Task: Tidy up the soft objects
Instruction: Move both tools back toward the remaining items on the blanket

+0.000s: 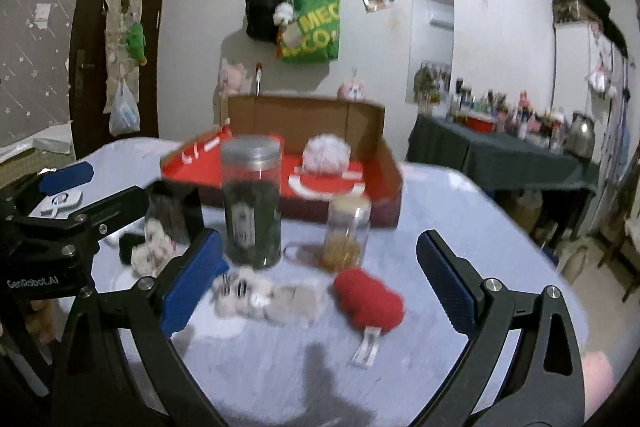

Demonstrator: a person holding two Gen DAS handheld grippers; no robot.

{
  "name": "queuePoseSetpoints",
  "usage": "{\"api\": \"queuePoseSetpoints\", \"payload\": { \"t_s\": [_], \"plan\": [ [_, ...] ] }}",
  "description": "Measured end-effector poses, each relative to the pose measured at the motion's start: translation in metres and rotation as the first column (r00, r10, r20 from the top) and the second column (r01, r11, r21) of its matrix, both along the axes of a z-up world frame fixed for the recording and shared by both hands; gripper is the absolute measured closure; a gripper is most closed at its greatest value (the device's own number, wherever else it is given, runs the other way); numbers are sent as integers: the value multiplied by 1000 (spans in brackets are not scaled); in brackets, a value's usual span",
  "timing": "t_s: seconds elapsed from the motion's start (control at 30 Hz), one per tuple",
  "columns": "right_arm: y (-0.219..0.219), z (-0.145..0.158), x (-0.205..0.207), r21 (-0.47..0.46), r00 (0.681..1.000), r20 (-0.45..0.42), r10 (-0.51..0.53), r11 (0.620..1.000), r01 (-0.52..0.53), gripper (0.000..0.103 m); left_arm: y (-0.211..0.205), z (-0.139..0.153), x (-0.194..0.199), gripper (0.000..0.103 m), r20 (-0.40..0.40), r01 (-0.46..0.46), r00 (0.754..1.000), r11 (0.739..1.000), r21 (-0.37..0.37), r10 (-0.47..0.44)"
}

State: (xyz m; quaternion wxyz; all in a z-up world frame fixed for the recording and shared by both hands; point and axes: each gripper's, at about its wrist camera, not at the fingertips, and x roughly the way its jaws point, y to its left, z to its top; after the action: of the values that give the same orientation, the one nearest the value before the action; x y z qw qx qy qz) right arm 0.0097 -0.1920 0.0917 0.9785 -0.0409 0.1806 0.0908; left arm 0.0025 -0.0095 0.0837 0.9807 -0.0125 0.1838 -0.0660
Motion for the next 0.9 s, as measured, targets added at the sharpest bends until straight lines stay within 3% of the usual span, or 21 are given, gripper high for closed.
{"api": "queuePoseSetpoints", "payload": {
  "t_s": [0.2, 0.4, 0.9],
  "plan": [
    [-5, -30, 15, 30, 996, -93, -12, 999, 15, 4, 4, -28, 10, 0, -87, -19, 996, 1000, 12, 20],
    [-11, -37, 25, 40, 991, -129, -27, 999, 32, 4, 16, -39, 19, 0, -131, -34, 991, 999, 4, 35],
    [-39, -48, 53, 50, 972, -228, -50, 997, 63, 4, 69, -38, 37, 0, -224, -51, 973, 999, -3, 49]
  ]
}}
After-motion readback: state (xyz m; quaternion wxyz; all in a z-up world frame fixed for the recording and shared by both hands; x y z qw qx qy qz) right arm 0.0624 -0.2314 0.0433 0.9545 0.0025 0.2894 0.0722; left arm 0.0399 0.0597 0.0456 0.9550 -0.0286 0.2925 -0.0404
